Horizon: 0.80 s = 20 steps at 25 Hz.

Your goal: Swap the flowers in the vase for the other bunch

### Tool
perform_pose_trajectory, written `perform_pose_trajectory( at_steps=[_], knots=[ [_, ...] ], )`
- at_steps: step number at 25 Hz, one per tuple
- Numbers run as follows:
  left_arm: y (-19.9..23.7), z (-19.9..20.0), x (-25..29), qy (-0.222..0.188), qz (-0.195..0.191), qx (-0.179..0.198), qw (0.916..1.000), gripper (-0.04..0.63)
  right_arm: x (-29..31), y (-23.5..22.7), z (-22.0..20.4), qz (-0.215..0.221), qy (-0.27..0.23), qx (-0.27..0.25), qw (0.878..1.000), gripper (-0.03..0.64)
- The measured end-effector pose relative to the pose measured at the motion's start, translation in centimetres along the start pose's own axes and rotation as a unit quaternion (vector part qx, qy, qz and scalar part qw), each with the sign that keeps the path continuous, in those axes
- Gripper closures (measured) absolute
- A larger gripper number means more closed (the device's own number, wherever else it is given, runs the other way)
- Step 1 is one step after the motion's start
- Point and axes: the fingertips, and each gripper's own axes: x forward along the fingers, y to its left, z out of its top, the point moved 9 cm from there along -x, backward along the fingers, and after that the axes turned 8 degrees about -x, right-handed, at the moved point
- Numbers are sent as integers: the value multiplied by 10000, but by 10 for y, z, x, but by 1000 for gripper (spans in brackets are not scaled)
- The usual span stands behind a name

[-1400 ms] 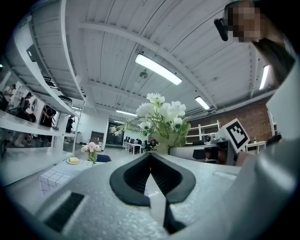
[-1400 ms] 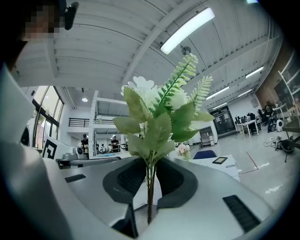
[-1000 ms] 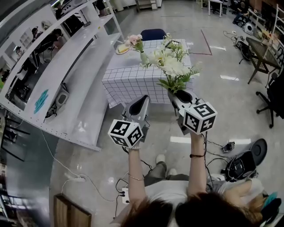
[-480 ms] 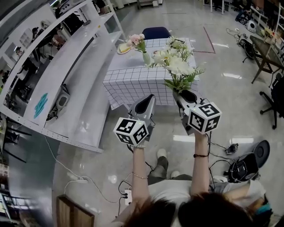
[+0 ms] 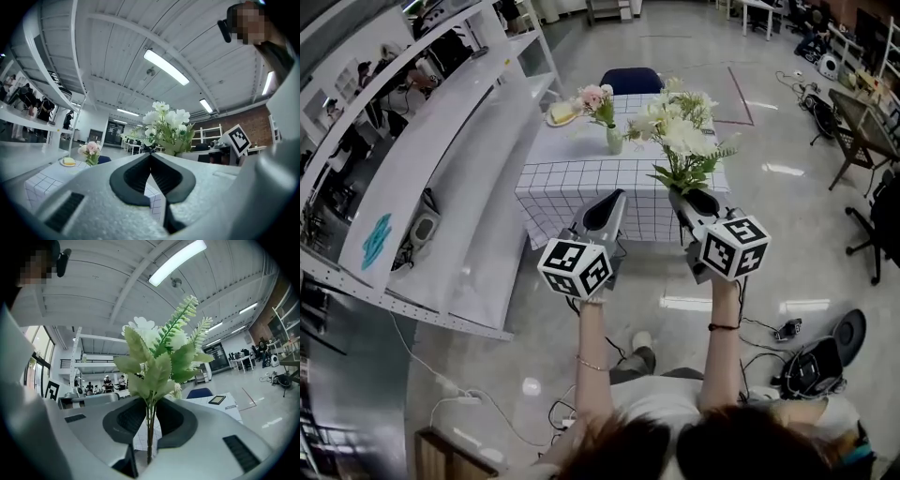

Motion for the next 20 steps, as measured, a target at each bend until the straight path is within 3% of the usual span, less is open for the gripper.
perform_pose_trajectory(
  at_steps=[10, 20],
  knots=[
    [61, 18, 31, 78, -255, 103, 9996, 583, 61, -15, 4, -198, -83, 46, 9998, 552],
    [102, 15, 39, 213, -204, -20, 9996, 584, 92, -27, 2, -328, -100, 86, 9994, 552]
  ],
)
